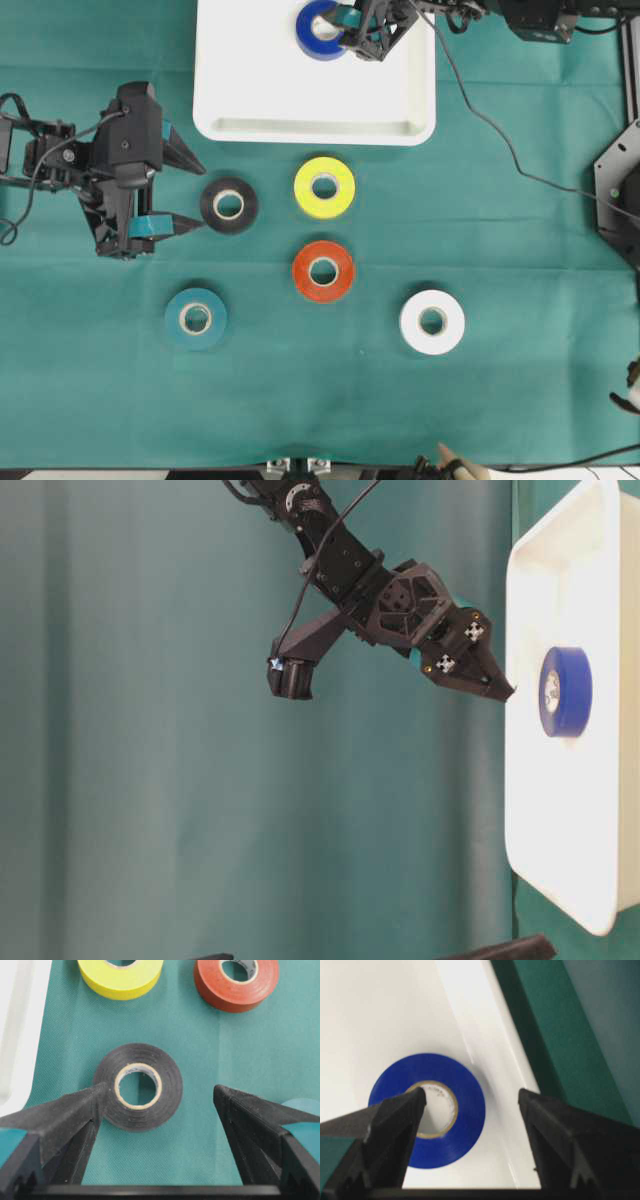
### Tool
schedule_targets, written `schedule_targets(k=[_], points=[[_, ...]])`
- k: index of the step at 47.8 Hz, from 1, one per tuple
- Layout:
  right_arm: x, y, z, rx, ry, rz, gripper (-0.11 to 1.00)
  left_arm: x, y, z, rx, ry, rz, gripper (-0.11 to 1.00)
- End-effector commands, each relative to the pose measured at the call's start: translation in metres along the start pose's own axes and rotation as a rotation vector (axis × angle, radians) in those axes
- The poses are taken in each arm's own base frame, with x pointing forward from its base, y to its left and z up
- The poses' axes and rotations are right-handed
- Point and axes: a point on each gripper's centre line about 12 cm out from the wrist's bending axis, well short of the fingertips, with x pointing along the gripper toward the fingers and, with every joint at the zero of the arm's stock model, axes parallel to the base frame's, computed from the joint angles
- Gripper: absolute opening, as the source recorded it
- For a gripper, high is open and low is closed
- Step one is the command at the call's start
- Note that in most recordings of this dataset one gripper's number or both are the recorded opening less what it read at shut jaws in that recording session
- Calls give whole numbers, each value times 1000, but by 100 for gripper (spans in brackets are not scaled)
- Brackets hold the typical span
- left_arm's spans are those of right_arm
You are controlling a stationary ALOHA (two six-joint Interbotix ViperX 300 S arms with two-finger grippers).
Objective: Put the tape alternately from left to right into the white case.
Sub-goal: 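Lift the blue roll and place it in the white tray, then release the blue roll and withdraw the right gripper over the yellow roll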
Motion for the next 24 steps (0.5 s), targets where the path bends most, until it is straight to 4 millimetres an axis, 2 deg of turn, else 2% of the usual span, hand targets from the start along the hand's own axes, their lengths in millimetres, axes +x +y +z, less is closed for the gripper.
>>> schedule_targets(k=[1,18,24], points=[[-6,-1,15,2,-46,-1,81,-2,1,2,-5,-14,0,57],[-7,-1,15,2,-44,-1,81,-2,1,1,-5,-13,1,57],[-11,5,15,-7,-33,5,81,-1,1,0,-5,-9,1,57]])
